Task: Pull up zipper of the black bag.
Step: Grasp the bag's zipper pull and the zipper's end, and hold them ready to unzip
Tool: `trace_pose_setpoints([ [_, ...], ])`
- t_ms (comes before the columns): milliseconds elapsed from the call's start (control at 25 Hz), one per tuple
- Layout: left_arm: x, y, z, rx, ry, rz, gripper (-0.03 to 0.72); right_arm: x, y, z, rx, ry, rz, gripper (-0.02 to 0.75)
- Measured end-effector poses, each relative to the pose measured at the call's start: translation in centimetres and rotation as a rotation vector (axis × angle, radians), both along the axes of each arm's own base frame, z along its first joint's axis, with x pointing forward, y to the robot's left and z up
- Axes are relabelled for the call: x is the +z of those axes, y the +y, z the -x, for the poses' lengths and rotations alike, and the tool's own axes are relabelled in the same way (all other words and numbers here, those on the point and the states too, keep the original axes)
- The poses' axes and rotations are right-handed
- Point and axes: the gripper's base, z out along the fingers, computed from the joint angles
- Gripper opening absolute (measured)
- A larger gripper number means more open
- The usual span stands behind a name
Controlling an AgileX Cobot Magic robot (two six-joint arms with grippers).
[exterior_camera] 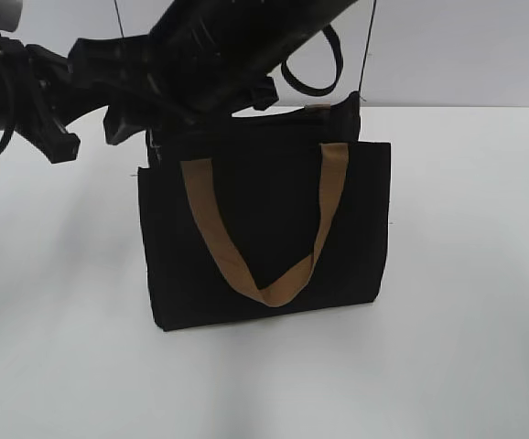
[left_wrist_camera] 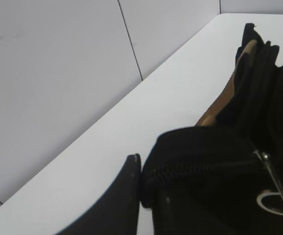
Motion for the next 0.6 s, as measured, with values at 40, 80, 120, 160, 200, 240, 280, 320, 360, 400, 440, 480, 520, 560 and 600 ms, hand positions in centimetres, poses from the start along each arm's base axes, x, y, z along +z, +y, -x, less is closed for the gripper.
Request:
trace_pose_setpoints([
  [40, 0.0, 0.0, 0.0, -0.002, -0.001, 0.006, 0.027, -0.3, 0.1, -0.1, 0.001, 0.011, 0.006, 0.326],
  [80, 0.1, 0.0, 0.0, -0.004, -0.002, 0.008, 0.027, -0.6, 0.2, -0.1, 0.001, 0.018, 0.009, 0.325],
  [120, 0.1, -0.1, 0.0, -0.005, -0.002, 0.010, 0.027, -0.8, 0.3, -0.2, 0.001, 0.023, 0.013, 0.325],
  [160, 0.1, -0.1, 0.0, -0.005, -0.002, 0.012, 0.027, -1.0, 0.3, -0.3, -0.001, 0.023, 0.018, 0.325],
  [200, 0.1, -0.1, 0.0, -0.005, -0.002, 0.012, 0.027, -1.2, 0.3, -0.4, -0.003, 0.022, 0.026, 0.325],
  [240, 0.1, -0.1, 0.0, -0.006, -0.003, 0.012, 0.027, -1.3, 0.2, -0.5, -0.009, 0.019, 0.036, 0.325],
  [280, 0.1, -0.1, 0.0, -0.006, -0.003, 0.012, 0.027, -1.4, 0.2, -0.6, -0.019, 0.017, 0.044, 0.325],
  [320, 0.1, -0.1, 0.0, -0.007, -0.003, 0.013, 0.027, -1.5, 0.2, -0.7, -0.027, 0.013, 0.054, 0.324],
  [360, 0.1, -0.1, 0.0, -0.008, -0.003, 0.014, 0.027, -1.7, 0.1, -0.8, -0.030, 0.009, 0.065, 0.323],
  [400, 0.1, -0.1, 0.0, -0.008, -0.003, 0.014, 0.027, -1.9, 0.1, -0.8, -0.034, 0.008, 0.073, 0.323],
  [440, 0.1, -0.1, 0.0, -0.008, -0.003, 0.014, 0.027, -2.1, 0.1, -0.9, -0.036, 0.007, 0.078, 0.323],
  [480, 0.1, -0.1, 0.0, -0.008, -0.003, 0.014, 0.027, -2.2, 0.2, -1.0, -0.039, 0.002, 0.079, 0.323],
  [520, 0.1, -0.1, 0.0, -0.009, -0.004, 0.015, 0.027, -2.4, 0.2, -1.2, -0.043, -0.001, 0.080, 0.319],
  [560, 0.1, -0.1, 0.1, -0.010, -0.004, 0.016, 0.027, -2.6, 0.3, -1.3, -0.047, -0.005, 0.078, 0.306],
  [600, 0.1, -0.1, 0.1, -0.013, -0.005, 0.018, 0.027, -2.7, 0.4, -1.4, -0.051, -0.011, 0.075, 0.285],
])
